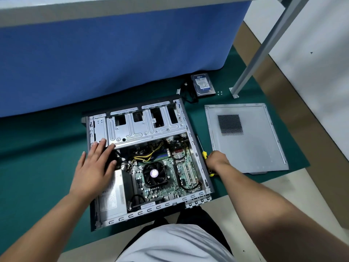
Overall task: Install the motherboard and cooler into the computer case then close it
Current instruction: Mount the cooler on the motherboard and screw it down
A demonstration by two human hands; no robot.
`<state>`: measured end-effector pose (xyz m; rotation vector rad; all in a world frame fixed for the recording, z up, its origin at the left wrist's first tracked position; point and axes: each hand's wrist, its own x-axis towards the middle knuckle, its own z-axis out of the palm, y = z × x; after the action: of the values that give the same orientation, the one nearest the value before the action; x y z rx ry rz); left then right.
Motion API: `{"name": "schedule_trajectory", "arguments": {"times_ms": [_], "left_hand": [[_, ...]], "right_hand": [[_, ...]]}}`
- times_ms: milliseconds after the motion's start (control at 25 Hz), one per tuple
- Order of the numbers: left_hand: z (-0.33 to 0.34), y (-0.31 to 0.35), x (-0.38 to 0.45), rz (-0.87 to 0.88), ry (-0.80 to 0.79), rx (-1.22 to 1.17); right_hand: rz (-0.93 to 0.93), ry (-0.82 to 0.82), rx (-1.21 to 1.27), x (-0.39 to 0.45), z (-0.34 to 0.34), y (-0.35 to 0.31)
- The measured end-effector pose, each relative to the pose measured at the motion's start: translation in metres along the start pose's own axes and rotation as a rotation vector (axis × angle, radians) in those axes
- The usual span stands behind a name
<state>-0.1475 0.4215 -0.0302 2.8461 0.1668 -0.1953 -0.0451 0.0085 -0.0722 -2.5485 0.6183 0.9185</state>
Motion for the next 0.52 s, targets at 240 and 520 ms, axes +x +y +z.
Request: {"name": "schedule_trajectory", "arguments": {"times_ms": [240, 520], "left_hand": [[0.011, 0.008, -0.004, -0.026, 0.077, -0.043], [0.003, 0.013, -0.009, -0.039, 0.092, -0.076]], "right_hand": [[-0.006, 0.032, -0.037, 0.002, 0.011, 0.003], [-0.390, 0.453, 0.219, -0.049, -0.036, -0.029]]}}
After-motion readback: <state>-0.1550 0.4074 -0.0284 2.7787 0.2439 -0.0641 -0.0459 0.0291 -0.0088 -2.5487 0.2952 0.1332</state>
